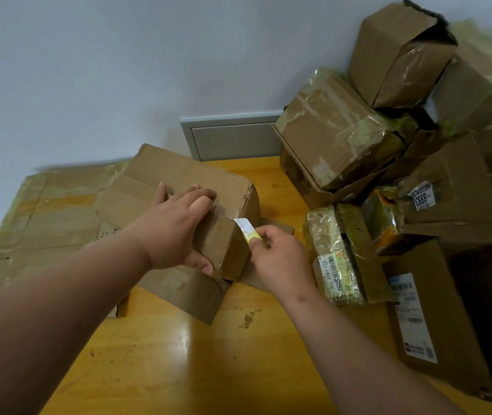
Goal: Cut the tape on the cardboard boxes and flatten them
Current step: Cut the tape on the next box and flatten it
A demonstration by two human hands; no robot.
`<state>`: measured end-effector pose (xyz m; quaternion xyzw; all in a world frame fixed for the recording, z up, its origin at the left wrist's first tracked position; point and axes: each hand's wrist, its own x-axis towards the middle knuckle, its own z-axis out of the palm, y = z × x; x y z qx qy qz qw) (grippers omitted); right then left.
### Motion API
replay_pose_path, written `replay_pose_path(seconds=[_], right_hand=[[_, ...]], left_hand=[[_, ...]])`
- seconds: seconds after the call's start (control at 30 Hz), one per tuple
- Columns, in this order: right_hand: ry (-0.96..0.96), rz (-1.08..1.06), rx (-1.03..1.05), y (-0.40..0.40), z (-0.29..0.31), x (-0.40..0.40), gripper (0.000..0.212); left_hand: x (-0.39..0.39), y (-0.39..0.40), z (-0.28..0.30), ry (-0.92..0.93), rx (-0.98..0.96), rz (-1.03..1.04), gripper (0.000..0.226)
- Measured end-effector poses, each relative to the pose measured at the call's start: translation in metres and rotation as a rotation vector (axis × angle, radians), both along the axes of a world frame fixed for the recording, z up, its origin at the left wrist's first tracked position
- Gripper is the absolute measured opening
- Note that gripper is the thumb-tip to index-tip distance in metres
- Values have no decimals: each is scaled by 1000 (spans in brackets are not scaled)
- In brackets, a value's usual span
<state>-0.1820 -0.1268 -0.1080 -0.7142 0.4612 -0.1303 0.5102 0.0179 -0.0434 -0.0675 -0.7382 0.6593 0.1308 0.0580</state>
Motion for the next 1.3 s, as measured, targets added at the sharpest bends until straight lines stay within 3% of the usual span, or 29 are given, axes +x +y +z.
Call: replay_pose_path(seconds=[0.23, 0.43, 0.53, 0.6, 0.7, 0.9, 1.03, 1.2, 1.3], right_hand=[[109, 52, -174, -9, 4, 8, 10], [130, 134, -66, 11, -2, 3, 15], [109, 116, -14, 19, -9, -1, 5], [54, 64, -14, 20, -12, -7, 5], [-33, -200, 39, 11, -21, -20, 5], [286, -122, -25, 16, -59, -40, 40], [442, -61, 12, 29, -78, -50, 62], [616, 21, -49, 36, -80, -55, 62], [432, -77, -153, 34, -58, -44, 55]], left_hand=[[1, -6, 2, 24, 23, 1, 119], [-1, -11, 5, 34, -28, -2, 111], [-3, -13, 6, 40, -29, 3, 110], [-3, -9, 6, 37, -72, 6, 106], [-5, 0, 6, -15, -169, 23, 100], [-14, 15, 6, -99, -326, 22, 104], [-16, 24, 12, -124, -379, 15, 83], [-16, 39, 20, -157, -371, 8, 54], [-17, 48, 20, -190, -417, -13, 36]])
